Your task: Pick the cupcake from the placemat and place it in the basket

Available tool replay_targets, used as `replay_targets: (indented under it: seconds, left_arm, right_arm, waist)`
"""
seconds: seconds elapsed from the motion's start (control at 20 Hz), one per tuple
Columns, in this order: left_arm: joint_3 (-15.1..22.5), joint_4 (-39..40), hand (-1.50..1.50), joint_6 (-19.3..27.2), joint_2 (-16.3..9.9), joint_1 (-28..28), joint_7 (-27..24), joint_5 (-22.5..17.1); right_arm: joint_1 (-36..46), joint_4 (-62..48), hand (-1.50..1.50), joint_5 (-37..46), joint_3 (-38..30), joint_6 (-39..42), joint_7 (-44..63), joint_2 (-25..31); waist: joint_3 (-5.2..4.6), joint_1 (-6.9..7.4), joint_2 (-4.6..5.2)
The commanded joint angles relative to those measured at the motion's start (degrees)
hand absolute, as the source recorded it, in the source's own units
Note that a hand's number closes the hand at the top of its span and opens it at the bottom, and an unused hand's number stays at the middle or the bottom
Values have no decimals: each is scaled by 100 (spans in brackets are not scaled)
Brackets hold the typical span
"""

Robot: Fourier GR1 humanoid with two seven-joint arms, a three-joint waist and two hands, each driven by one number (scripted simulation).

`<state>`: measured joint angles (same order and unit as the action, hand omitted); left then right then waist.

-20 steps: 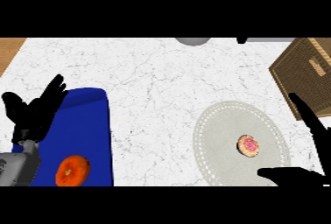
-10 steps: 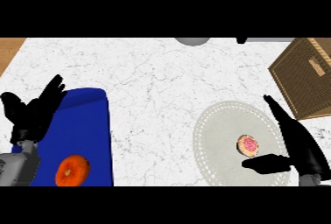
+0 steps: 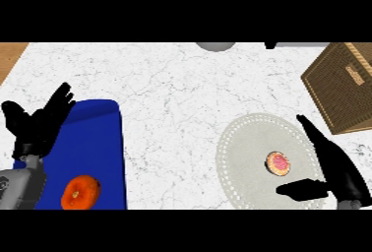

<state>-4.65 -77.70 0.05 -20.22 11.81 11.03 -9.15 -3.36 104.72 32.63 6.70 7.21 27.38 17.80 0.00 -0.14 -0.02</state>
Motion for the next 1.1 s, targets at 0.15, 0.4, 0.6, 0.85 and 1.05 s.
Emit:
replay_targets:
  seconds: [0.15, 0.4, 0.6, 0.85, 1.05]
  left_arm:
    - [-18, -349, 0, 103, 172, 141, 466, 230]
    - [-294, -234, 0, -238, 173, -49, 175, 164]
    - [-223, -278, 0, -9, 372, 56, 306, 380]
    - [-259, -417, 0, -162, 441, -137, 242, 460]
    - [-234, -419, 0, -158, 546, -191, 141, 634]
  right_arm:
    - [-501, 105, -150, -160, -154, 97, -749, -165]
    - [-280, -162, -150, -140, -324, 292, -1042, -221]
    - [-371, 12, -150, 652, 199, 95, -517, -549]
    - [-421, -260, -150, 864, 30, 3, -668, -631]
    - [-290, -621, -150, 991, -31, 29, -886, -634]
  waist:
    - [1, -7, -2]
    - [0, 4, 0]
    - [-1, 0, -1]
    - [0, 6, -2]
    - [0, 7, 0]
